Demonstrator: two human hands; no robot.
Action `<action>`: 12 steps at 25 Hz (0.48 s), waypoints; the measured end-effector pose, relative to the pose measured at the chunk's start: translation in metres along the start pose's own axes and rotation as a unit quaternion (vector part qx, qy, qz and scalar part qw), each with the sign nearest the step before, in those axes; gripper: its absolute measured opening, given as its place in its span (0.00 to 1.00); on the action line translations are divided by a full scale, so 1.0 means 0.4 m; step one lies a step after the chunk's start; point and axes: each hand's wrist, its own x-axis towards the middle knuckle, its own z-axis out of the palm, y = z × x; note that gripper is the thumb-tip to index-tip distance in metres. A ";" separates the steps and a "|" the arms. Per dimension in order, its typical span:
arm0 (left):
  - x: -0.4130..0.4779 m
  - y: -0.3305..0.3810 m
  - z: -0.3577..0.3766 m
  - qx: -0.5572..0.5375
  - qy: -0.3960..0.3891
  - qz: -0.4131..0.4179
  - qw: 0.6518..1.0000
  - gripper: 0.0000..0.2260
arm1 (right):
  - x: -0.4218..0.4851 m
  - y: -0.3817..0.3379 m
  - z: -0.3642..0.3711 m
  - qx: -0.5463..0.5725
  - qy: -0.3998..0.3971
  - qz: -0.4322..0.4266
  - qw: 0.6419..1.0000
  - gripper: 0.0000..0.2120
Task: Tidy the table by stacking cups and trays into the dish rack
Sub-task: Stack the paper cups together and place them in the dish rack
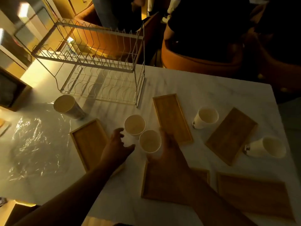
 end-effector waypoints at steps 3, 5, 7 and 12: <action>0.064 0.013 -0.030 0.058 -0.011 0.074 0.995 0.46 | 0.058 -0.020 0.013 -0.033 -0.056 0.021 0.998 0.54; 0.108 0.019 -0.049 0.095 -0.033 0.119 0.988 0.52 | 0.086 -0.017 0.026 -0.044 -0.075 0.035 0.996 0.55; 0.135 0.025 -0.060 0.125 -0.059 0.151 0.979 0.56 | 0.099 -0.018 0.040 -0.053 -0.077 0.038 0.995 0.55; 0.169 0.035 -0.069 0.125 -0.095 0.168 0.973 0.51 | 0.114 -0.013 0.053 -0.080 -0.108 0.030 0.990 0.50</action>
